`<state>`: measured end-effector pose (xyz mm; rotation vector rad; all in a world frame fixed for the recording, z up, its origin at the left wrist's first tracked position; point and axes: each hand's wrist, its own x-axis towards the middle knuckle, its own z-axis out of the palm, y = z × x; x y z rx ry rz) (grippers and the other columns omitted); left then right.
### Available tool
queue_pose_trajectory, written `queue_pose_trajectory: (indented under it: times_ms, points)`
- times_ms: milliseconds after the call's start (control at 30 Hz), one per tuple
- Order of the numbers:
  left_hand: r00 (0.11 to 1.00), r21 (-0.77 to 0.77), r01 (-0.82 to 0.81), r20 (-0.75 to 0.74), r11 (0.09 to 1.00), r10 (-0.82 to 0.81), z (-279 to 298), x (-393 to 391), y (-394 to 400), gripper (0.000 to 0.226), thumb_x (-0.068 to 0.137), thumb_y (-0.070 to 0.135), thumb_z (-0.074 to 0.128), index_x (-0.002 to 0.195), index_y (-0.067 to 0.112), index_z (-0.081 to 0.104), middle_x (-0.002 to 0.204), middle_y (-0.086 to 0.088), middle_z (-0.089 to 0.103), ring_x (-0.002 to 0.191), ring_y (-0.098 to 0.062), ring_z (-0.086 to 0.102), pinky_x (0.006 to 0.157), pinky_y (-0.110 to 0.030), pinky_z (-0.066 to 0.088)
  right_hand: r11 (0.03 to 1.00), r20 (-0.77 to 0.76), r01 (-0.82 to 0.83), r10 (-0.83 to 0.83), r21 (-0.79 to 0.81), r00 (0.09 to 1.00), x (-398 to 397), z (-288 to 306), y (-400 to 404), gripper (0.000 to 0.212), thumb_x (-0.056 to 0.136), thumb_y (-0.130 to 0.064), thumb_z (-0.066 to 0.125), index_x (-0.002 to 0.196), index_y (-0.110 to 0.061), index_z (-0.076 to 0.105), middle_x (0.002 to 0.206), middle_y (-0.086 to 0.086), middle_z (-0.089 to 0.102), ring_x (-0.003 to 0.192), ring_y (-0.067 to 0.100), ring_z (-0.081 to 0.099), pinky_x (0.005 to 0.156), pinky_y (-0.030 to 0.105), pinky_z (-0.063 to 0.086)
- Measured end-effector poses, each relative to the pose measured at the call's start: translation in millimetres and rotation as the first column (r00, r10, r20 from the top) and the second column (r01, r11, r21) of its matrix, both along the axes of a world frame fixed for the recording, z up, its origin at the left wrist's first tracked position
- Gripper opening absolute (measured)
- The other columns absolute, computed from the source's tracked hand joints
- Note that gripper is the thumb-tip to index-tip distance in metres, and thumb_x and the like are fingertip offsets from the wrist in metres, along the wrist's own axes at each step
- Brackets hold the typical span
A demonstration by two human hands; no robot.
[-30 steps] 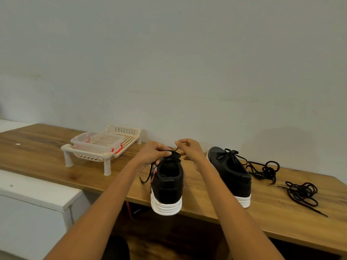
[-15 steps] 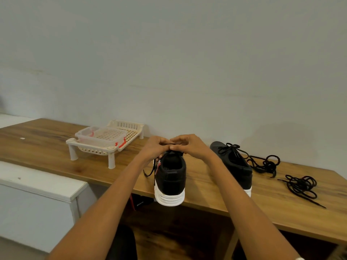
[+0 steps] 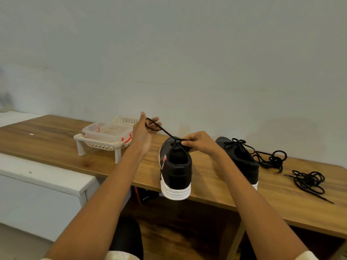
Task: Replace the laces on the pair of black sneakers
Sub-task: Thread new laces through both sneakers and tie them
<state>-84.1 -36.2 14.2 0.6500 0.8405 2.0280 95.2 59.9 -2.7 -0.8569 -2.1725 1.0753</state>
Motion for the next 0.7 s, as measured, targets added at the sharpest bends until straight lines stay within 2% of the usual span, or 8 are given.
queue_pose_trajectory:
  times_ms: [67, 133, 200, 267, 367, 533, 633, 700]
  points:
    - [0.961, 0.172, 0.015, 0.269, 0.985, -0.061, 4.9, -2.9, -0.3, 0.043, 0.101, 0.038, 0.037, 0.067, 0.014, 0.045, 0.07, -0.006, 0.063, 0.064, -0.019, 0.063, 0.068, -0.032, 0.056, 1.0, 0.001, 0.003, -0.003, -0.002, 1.0, -0.3, -0.7, -0.1, 0.016, 0.086, -0.011, 0.068, 0.101, -0.006, 0.072, 0.085, 0.004, 0.07, 0.08, 0.018, 0.068, 0.075, 0.026, 0.058]
    - [0.953, 0.215, -0.006, 0.298, 0.977, -0.06, 6.0, -2.6, -1.0, 0.044, 0.101, 0.041, 0.035, 0.065, 0.017, 0.041, 0.053, 0.001, 0.049, 0.045, -0.013, 0.047, 0.055, -0.028, 0.049, 1.0, -0.007, 0.009, -0.01, -0.015, 1.0, -0.2, -2.0, 0.4, 0.015, 0.086, -0.012, 0.068, 0.1, -0.006, 0.072, 0.086, 0.006, 0.07, 0.08, 0.018, 0.068, 0.074, 0.024, 0.058]
    - [0.994, 0.177, -0.009, 0.11, 0.984, -0.011, 7.0, 2.8, -3.0, 0.045, 0.101, 0.045, 0.031, 0.067, 0.017, 0.041, 0.047, 0.006, 0.036, 0.038, -0.008, 0.03, 0.042, -0.022, 0.032, 0.999, -0.024, 0.011, -0.012, -0.036, 1.0, -0.2, -2.4, 0.0, 0.015, 0.086, -0.012, 0.068, 0.1, -0.006, 0.072, 0.086, 0.007, 0.07, 0.079, 0.018, 0.069, 0.072, 0.023, 0.058]
    - [0.973, 0.121, 0.015, -0.231, 0.993, 0.014, 7.2, 10.1, -4.9, 0.047, 0.101, 0.046, 0.027, 0.074, 0.015, 0.051, 0.05, 0.007, 0.035, 0.041, -0.005, 0.029, 0.041, -0.019, 0.027, 0.999, -0.036, 0.012, -0.014, -0.053, 0.999, -0.2, -3.3, 0.3, 0.013, 0.086, -0.013, 0.068, 0.098, -0.007, 0.072, 0.085, 0.007, 0.07, 0.079, 0.018, 0.069, 0.072, 0.023, 0.058]
    - [0.734, -0.025, 0.105, -0.673, 0.994, -0.095, 4.5, 16.3, -7.9, 0.05, 0.103, 0.039, 0.026, 0.092, 0.013, 0.068, 0.064, 0.006, 0.042, 0.053, -0.005, 0.034, 0.055, -0.017, 0.033, 0.998, -0.053, 0.005, -0.008, -0.07, 0.999, 0.4, -3.7, -0.8, 0.01, 0.087, -0.013, 0.068, 0.095, -0.009, 0.072, 0.083, 0.006, 0.071, 0.078, 0.017, 0.069, 0.069, 0.021, 0.057]
    - [0.557, -0.24, 0.317, -0.736, 0.918, -0.385, 8.0, 21.1, -15.4, 0.041, 0.095, 0.002, 0.026, 0.117, 0.006, 0.061, 0.076, -0.002, 0.045, 0.072, -0.011, 0.043, 0.075, -0.02, 0.041, 0.997, -0.069, 0.006, -0.011, -0.074, 0.998, 1.5, -3.4, -2.1, 0.017, 0.087, -0.013, 0.067, 0.101, -0.004, 0.071, 0.091, 0.013, 0.071, 0.079, 0.018, 0.069, 0.068, 0.02, 0.057]
    - [0.313, -0.337, 0.177, -0.872, 0.925, -0.377, 9.9, 28.9, -15.3, 0.046, 0.094, -0.009, 0.03, 0.12, 0.012, 0.061, 0.08, -0.002, 0.057, 0.079, -0.009, 0.054, 0.082, -0.017, 0.046, 0.997, -0.065, 0.017, -0.022, -0.078, 0.998, 1.2, -4.0, -0.9, 0.02, 0.087, -0.015, 0.068, 0.104, -0.004, 0.071, 0.093, 0.015, 0.071, 0.083, 0.02, 0.07, 0.07, 0.021, 0.058]
    - [0.223, -0.295, 0.158, -0.919, 0.943, -0.325, 6.8, 28.2, -14.0, 0.041, 0.094, -0.009, 0.041, 0.125, 0.011, 0.059, 0.087, -0.006, 0.063, 0.08, -0.009, 0.058, 0.083, -0.016, 0.047, 0.997, -0.067, 0.01, -0.015, -0.082, 0.998, 1.1, -4.2, -0.4, 0.019, 0.087, -0.015, 0.068, 0.102, -0.004, 0.072, 0.091, 0.014, 0.071, 0.082, 0.019, 0.069, 0.07, 0.021, 0.057]
